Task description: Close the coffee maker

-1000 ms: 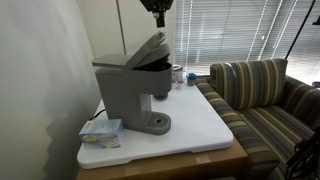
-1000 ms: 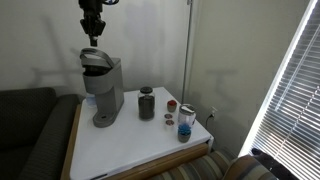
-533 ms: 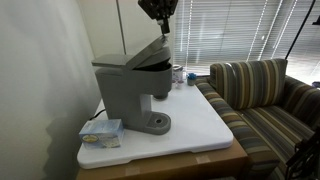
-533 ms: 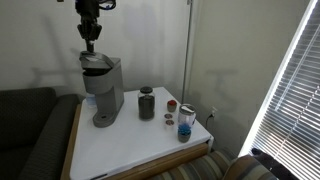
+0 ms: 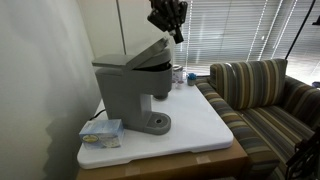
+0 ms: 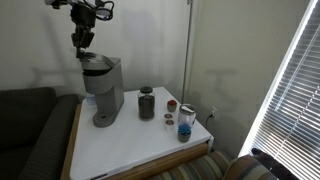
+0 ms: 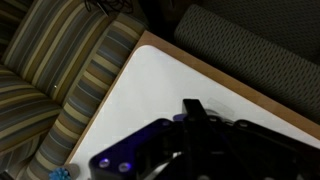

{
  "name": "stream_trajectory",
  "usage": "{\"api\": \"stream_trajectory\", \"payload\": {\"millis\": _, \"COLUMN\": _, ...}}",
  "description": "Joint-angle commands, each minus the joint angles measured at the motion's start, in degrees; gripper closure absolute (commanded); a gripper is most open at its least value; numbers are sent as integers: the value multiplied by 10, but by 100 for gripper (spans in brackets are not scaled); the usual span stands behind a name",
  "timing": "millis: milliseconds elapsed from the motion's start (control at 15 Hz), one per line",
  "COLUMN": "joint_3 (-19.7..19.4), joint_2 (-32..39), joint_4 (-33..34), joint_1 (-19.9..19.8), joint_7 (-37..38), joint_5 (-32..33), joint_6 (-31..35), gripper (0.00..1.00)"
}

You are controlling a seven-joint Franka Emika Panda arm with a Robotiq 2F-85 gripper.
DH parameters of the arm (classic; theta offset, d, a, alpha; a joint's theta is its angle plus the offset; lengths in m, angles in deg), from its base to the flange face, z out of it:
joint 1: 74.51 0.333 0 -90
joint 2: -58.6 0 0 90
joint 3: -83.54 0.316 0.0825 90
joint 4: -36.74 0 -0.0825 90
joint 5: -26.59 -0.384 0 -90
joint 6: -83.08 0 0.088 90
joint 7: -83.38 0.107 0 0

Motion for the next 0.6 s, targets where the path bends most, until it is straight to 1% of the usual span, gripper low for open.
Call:
{"api": "stream_trajectory", "payload": {"millis": 0, "joint_3": -9, "joint_2": 12, "joint_4": 31, "joint_1": 8, "joint_7": 5, "joint_5": 1, "joint_6": -12, "gripper": 100}}
{"api": "stream_trajectory", "payload": {"millis": 333, "joint_3": 5, "joint_2": -36, "joint_4": -3, "joint_1": 1, "joint_7": -2, "joint_5": -8, "joint_6": 11, "gripper": 100}}
{"api": "stream_trajectory", "payload": {"millis": 533, "joint_3": 6, "joint_2": -58, "joint_4": -14, "joint_1": 0, "joint_7": 10, "joint_5": -10, "joint_6": 43, "gripper": 100}}
